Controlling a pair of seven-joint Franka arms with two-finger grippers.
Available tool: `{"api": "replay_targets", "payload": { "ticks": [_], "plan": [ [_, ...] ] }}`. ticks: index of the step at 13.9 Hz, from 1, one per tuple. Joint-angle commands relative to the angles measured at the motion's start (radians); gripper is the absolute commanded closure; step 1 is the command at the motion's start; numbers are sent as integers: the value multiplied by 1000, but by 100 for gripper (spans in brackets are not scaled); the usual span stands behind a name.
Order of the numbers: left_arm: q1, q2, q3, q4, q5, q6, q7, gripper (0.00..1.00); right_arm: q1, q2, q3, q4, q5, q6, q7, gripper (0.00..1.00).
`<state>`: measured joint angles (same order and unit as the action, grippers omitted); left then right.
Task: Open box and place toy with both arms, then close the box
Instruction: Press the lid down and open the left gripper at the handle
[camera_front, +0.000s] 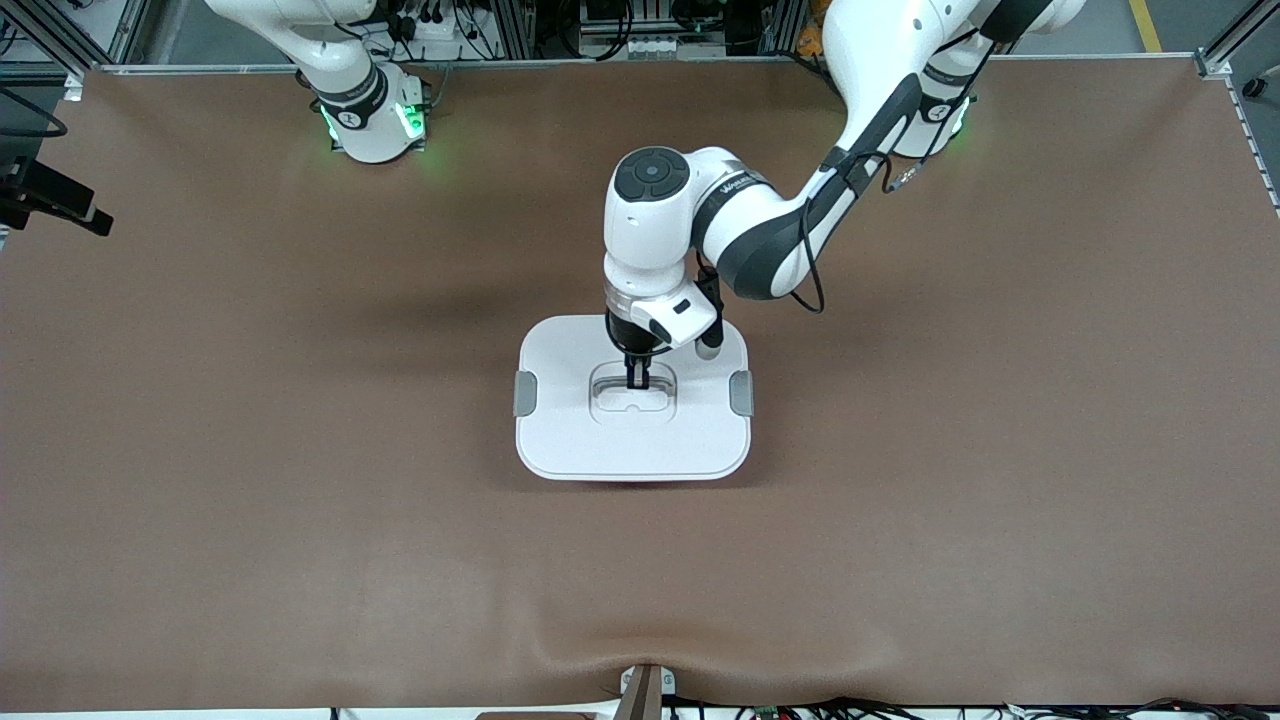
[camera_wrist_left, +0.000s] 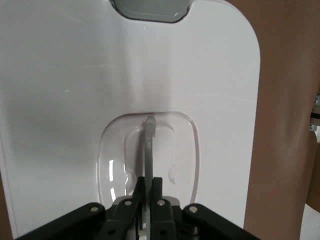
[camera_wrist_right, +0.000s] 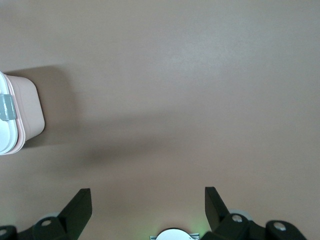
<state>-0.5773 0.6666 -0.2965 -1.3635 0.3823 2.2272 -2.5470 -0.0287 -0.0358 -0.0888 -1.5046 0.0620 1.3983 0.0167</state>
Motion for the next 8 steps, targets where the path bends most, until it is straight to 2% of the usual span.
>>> {"api": "replay_targets", "payload": {
  "ticks": [1, 8],
  "plan": [
    [-12, 7, 10, 11, 32, -6, -42, 100, -19, 10, 11, 18, 16, -10, 0, 0],
    [-22, -1, 10, 9, 32, -38, -64, 100, -20, 10, 11, 18, 16, -10, -1, 0]
  ]
}}
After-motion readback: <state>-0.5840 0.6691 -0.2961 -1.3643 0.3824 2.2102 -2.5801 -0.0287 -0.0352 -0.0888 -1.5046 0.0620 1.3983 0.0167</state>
